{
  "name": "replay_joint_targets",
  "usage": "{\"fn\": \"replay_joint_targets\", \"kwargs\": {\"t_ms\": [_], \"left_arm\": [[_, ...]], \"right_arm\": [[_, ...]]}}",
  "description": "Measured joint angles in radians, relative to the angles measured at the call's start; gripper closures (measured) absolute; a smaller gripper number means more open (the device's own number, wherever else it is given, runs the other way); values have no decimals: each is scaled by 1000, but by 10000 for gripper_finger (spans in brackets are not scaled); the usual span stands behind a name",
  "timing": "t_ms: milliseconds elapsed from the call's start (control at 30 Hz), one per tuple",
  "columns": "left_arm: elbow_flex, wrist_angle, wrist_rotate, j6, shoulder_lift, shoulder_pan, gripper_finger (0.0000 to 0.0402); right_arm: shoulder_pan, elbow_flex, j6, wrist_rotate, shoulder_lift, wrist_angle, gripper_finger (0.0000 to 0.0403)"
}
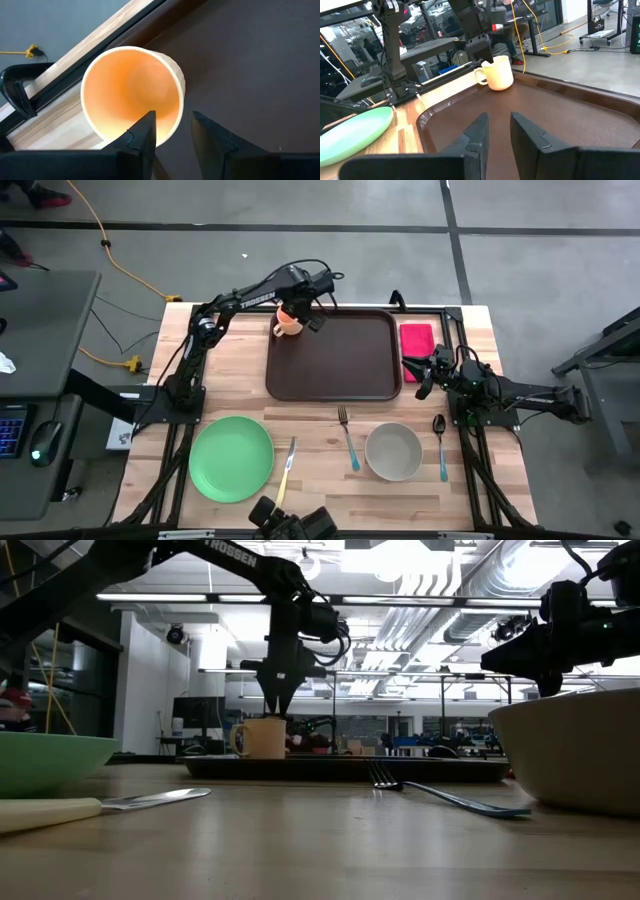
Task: Set up tray
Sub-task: Put the green plate on the brown serving tray to the bottom right of the yellow mug
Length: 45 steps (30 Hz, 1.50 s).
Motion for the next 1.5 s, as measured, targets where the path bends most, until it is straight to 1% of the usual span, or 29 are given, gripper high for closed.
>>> {"fn": "replay_joint_targets", "kwargs": {"t_ms": [333, 800, 900, 1200, 1500], "left_arm": [[0, -10, 41, 17, -61, -1, 249], [0, -34, 47, 23, -166, -10, 250], [1, -50, 44, 44, -195, -16, 250], [1, -88, 41, 43, -276, -25, 250], [1, -138, 16, 29, -358, -85, 250]], "right_arm": [[0, 0, 0, 0, 0, 0, 346], [0, 0, -3, 0, 0, 0, 346], [0, 0, -3, 0, 0, 0, 346], [0, 0, -4, 0, 0, 0, 346], [0, 0, -1, 0, 0, 0, 346]]}}
